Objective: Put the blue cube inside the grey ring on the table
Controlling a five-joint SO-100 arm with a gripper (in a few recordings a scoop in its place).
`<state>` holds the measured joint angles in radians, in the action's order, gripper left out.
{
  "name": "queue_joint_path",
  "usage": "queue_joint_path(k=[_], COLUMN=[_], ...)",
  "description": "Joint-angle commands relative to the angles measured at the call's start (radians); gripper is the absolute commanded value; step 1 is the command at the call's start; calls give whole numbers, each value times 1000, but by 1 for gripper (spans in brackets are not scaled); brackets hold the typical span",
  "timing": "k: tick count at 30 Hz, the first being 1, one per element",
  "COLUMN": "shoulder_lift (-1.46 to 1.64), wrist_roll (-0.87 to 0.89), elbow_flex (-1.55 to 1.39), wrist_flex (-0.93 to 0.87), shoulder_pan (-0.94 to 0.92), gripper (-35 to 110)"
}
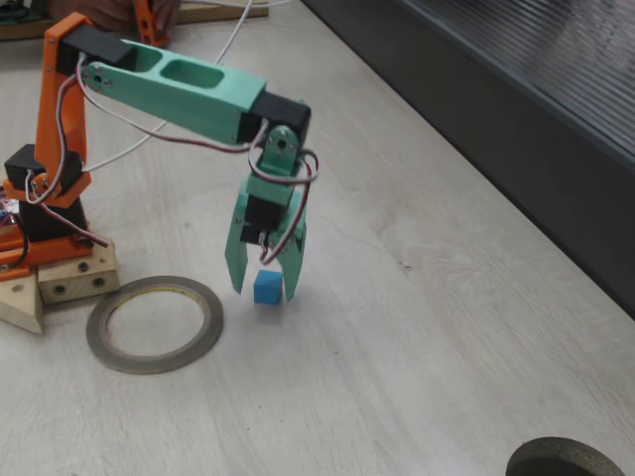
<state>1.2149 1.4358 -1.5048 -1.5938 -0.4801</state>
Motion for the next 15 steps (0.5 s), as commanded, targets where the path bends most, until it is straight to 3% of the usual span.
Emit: queue_joint_path(k=[1,15], shoulder_lift=[-21,-20], wrist_roll=[12,12], elbow_flex=[8,8], wrist_flex=[-17,-18], shoulder_pan=[-6,-6], gripper=[41,41])
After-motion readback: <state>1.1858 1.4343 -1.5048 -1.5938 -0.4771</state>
